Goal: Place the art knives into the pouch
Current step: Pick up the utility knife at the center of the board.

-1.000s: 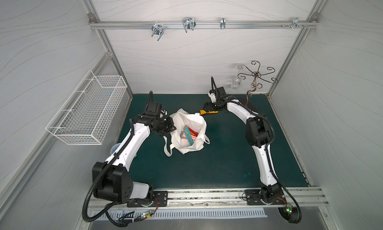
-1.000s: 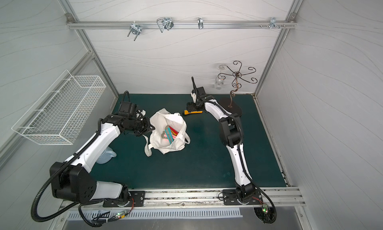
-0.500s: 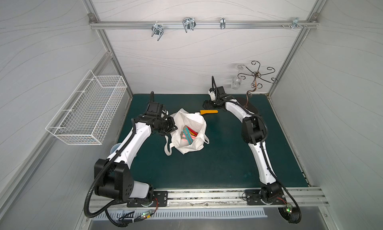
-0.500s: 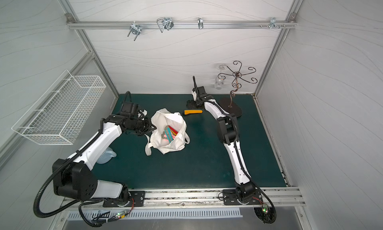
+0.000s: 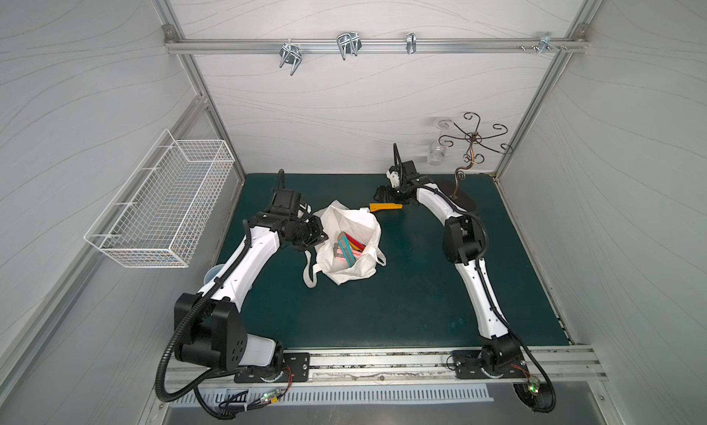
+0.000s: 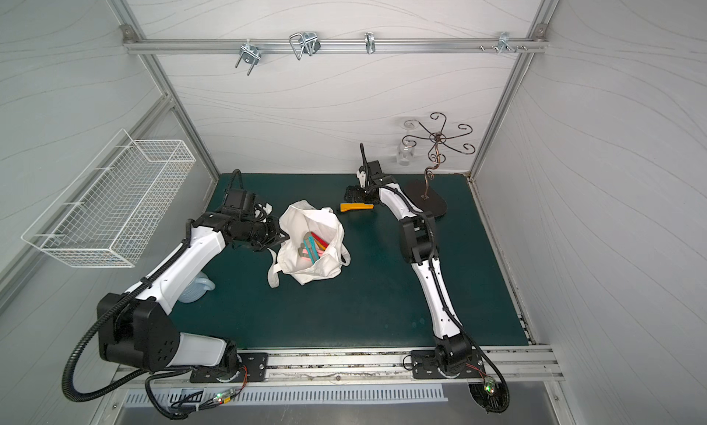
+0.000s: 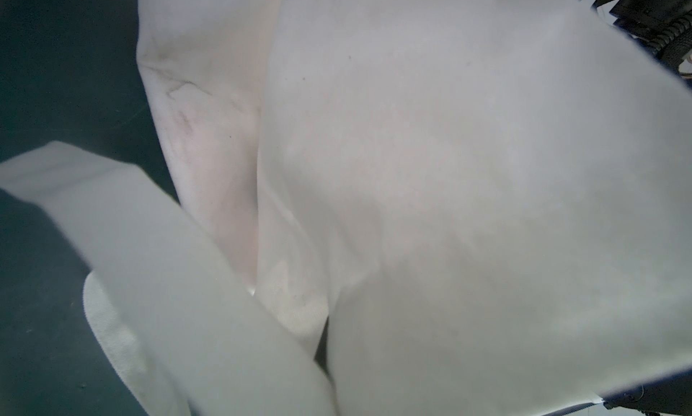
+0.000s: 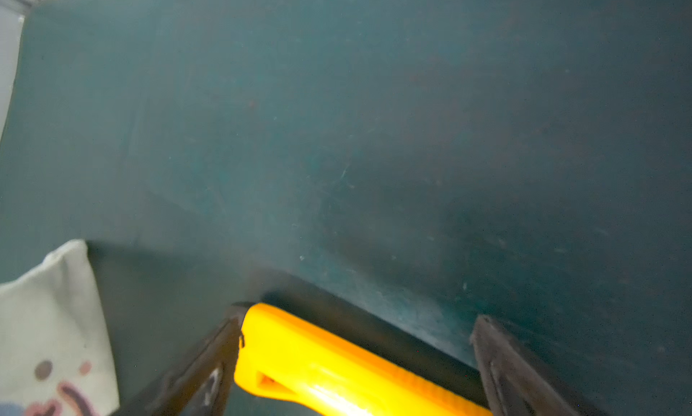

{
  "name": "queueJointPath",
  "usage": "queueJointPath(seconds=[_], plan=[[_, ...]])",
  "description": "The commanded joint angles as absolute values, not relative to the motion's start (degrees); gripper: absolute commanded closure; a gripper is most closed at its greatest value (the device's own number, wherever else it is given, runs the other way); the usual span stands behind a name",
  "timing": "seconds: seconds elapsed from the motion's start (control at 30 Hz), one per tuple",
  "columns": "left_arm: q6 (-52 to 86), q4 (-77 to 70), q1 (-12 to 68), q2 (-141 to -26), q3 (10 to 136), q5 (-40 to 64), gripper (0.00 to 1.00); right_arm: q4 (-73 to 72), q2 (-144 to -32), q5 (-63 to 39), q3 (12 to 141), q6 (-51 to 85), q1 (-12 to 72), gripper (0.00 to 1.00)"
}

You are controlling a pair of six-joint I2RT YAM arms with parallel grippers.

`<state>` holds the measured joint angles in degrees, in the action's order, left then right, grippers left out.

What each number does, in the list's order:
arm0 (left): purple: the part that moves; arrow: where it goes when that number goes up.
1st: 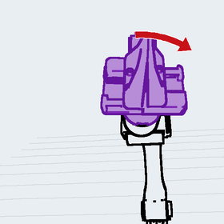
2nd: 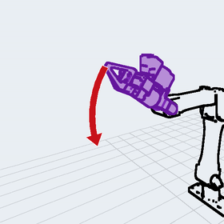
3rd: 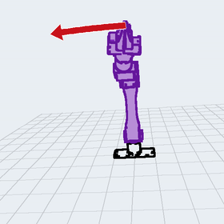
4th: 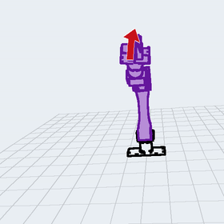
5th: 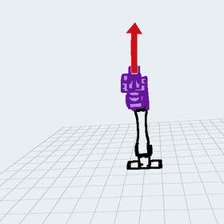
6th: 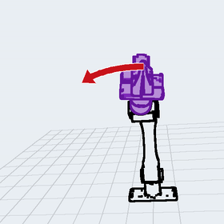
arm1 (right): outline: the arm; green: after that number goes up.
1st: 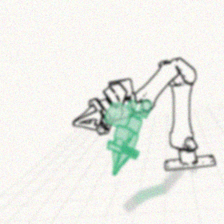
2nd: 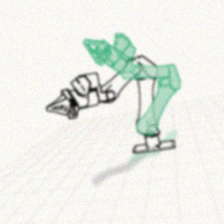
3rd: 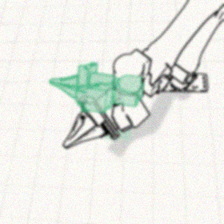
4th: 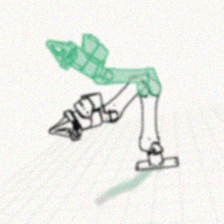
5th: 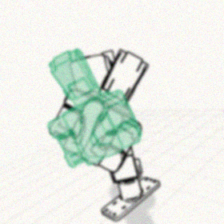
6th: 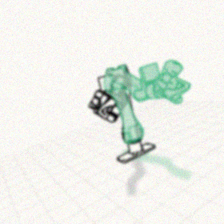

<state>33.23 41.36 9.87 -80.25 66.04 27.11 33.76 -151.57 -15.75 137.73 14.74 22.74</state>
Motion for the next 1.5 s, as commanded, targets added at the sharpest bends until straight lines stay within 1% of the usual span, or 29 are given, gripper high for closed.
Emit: queueJointPath(seconds=[0.0, 0.13, 0.27, 0.43, 0.57, 0.67, 0.77, 0.87, 0.9, 1.0, 1.1, 1.2, 1.47], plan=[[33.66, 39.29, 10.11, -79.72, 66.09, 28.04, 1.0, 38.99, -152.62, -19.44, 138.15, 16.15, 22.5, 0.01], [33.66, 39.4, 10.2, -79.15, 65.99, 28.22, 1.0, 40.58, -150.45, -21.04, 133.79, 16.0, 22.83, 0.01], [33.66, 39.44, 10.21, -78.49, 65.65, 28.3, 1.0, 39.08, -144.94, -19.65, 123.8, 15.13, 24.51, 0.01], [33.57, 39.53, 10.3, -77.98, 65.13, 28.3, 1.0, 40.34, -140.41, -11.02, 116.98, 11.94, 28.03, 0.02], [33.49, 39.73, 10.48, -77.61, 65.04, 28.18, 1.0, 43.01, -140.62, -3.3, 116.84, 10.03, 30.32, 0.03], [33.51, 40.16, 10.64, -77.36, 65.2, 28.04, 1.0, 45.71, -142.07, 2.8, 118.81, 8.55, 31.69, 0.07], [33.51, 40.34, 10.81, -77.27, 65.3, 27.66, 1.0, 46.8, -142.78, 5.61, 119.47, 8.47, 32.07, 0.13], [33.57, 40.43, 10.98, -77.34, 65.35, 27.55, 1.0, 46.67, -142.87, 5.51, 119.44, 8.62, 31.7, 0.26], [33.64, 40.44, 11.07, -77.34, 65.3, 27.41, 1.0, 46.67, -142.87, 5.23, 119.38, 8.82, 31.51, 0.28], [33.62, 40.52, 11.16, -77.34, 65.33, 27.17, 1.0, 46.34, -142.9, 4.25, 119.22, 9.4, 30.94, 0.4], [33.66, 40.54, 11.25, -77.41, 65.3, 27.16, 1.0, 46.06, -142.99, 3.8, 119.27, 9.7, 30.75, 0.47], [33.66, 40.61, 11.25, -77.46, 65.47, 27.06, 1.0, 46.14, -143.45, 2.88, 119.77, 9.65, 30.66, 0.62], [33.59, 40.54, 11.25, -77.45, 65.31, 26.91, 1.0, 46.05, -143.42, 0.01, 119.82, 9.2, 30.49, 0.78]])
